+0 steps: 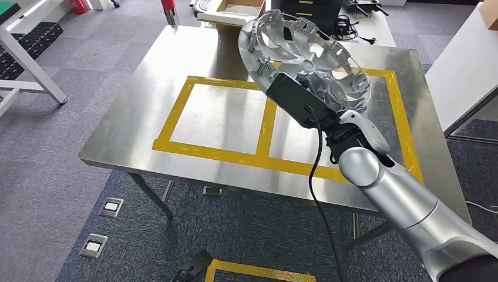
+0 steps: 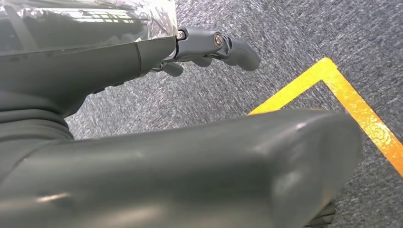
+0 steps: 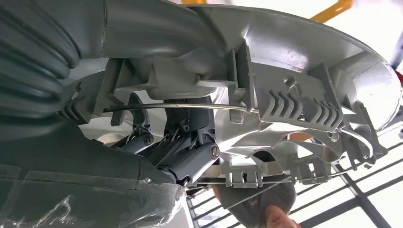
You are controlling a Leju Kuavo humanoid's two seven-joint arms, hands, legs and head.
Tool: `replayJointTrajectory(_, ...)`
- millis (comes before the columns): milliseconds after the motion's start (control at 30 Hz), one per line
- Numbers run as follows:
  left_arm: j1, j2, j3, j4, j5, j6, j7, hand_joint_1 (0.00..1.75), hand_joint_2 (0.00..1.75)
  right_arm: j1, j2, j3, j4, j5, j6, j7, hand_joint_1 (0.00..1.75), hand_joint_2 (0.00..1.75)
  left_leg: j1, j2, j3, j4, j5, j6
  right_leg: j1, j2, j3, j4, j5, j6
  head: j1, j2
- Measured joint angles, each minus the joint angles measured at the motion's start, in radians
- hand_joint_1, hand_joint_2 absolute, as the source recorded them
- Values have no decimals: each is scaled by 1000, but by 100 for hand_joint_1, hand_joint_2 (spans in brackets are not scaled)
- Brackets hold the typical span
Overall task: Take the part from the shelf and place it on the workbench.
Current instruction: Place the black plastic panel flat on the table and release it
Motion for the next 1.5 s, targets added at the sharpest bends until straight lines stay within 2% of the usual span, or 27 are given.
replayJointTrajectory(467, 1, -11, 25, 2, -47, -1, 15, 0, 175, -28, 79, 90, 335, 97, 53, 30, 175, 175, 0, 0, 0, 0, 0, 0, 0, 1, 0, -1, 0, 0, 0, 0)
replayJointTrajectory(800, 5, -16, 49, 6, -57, -4, 20, 0, 175, -15, 108, 144, 448, 131, 74, 35, 175, 175, 0, 0, 0, 0, 0, 0, 0, 1, 0, -1, 0, 0, 0, 0)
replayJointTrajectory(1133, 14, -17, 67, 7, -71, -7, 24, 0, 175, 6, 111, 165, 528, 160, 67, 31, 175, 175, 0, 0, 0, 0, 0, 0, 0, 1, 0, -2, 1, 1, 0, 0)
replayJointTrajectory(1267, 16, -17, 75, 7, -78, -9, 31, 0, 175, 6, 114, 168, 544, 162, 67, 31, 0, 0, 0, 0, 0, 0, 0, 0, 0, 1, 0, -2, 1, 1, 0, 0)
replayJointTrajectory(1300, 17, -17, 76, 7, -78, -8, 31, 0, 175, 6, 115, 169, 547, 163, 67, 31, 0, 0, 0, 0, 0, 0, 0, 0, 0, 1, 0, -2, 1, 1, 0, 0)
replayJointTrajectory(1433, 19, -17, 79, 7, -85, -7, 34, 0, 0, 5, 115, 169, 558, 167, 62, 31, 0, 0, 0, 0, 1, 0, 0, 0, 0, 1, 0, -2, 1, 1, 0, 0)
replayJointTrajectory(1500, 21, -17, 81, 7, -85, -8, 32, 0, 0, 5, 115, 169, 560, 169, 59, 32, 0, 0, 0, 1, 1, 0, 0, 0, 0, 1, 0, -2, 1, 1, 0, 0)
